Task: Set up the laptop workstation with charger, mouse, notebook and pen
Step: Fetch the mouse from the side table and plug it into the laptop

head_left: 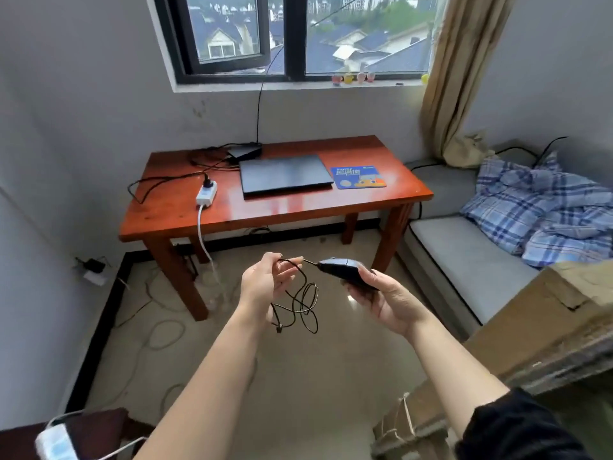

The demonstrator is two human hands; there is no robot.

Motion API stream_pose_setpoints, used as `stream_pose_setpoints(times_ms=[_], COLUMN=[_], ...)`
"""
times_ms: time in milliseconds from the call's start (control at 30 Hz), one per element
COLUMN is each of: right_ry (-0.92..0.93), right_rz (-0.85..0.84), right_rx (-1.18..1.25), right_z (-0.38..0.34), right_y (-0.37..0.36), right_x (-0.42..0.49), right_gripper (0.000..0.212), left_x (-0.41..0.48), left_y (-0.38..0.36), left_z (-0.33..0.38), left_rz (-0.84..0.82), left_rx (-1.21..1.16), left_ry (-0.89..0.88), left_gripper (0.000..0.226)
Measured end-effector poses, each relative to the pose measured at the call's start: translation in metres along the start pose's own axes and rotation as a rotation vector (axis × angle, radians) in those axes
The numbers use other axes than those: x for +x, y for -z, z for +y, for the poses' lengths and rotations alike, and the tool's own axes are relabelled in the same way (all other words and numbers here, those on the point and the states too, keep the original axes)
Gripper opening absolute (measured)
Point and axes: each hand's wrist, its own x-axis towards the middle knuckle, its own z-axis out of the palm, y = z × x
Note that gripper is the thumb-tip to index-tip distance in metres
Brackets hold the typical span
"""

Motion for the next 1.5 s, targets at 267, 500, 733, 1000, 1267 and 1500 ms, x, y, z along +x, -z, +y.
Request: stream_pose_setpoints(times_ms=[267, 500, 733, 1000, 1267, 1500], right_ry=[0.015, -0.002, 0.057, 0.14, 0.017, -0.235], right_rz=[0.079, 0.092, 0.294, 0.292, 0.104, -0.208], right_rx=[-0.008, -0.028, 0.109, 0.128, -0.031, -0.165], right_z=[-0.083, -0.16, -0.236, -0.327, -0.417, -0.428], right_y=[0.057, 0.093, 0.118, 0.168, 0.23, 0.273], right_x=[0.141, 0.274, 0.376, 0.51, 0.609, 0.655], right_gripper=[0.052, 0.06, 0.048, 0.022, 0.017, 0.042], left_x=[0.169, 0.326, 0.431, 0.538, 0.644, 0.712], left_y=[-0.08, -0.135, -0.214, -0.293, -0.374, -0.42], left_z=[0.016, 0.041, 0.093, 0.123, 0.14, 0.118], left_rz=[-0.007, -0.166, -0.244, -0.328, -0.235, -0.158], left_rx=[0.216, 0.344, 0.371, 0.47, 0.617, 0.586], left_ry=[-0.037, 0.079, 0.024, -0.143, -0.355, -0.318], left_gripper=[0.025, 0.022, 0.027, 0.036, 0.03, 0.041])
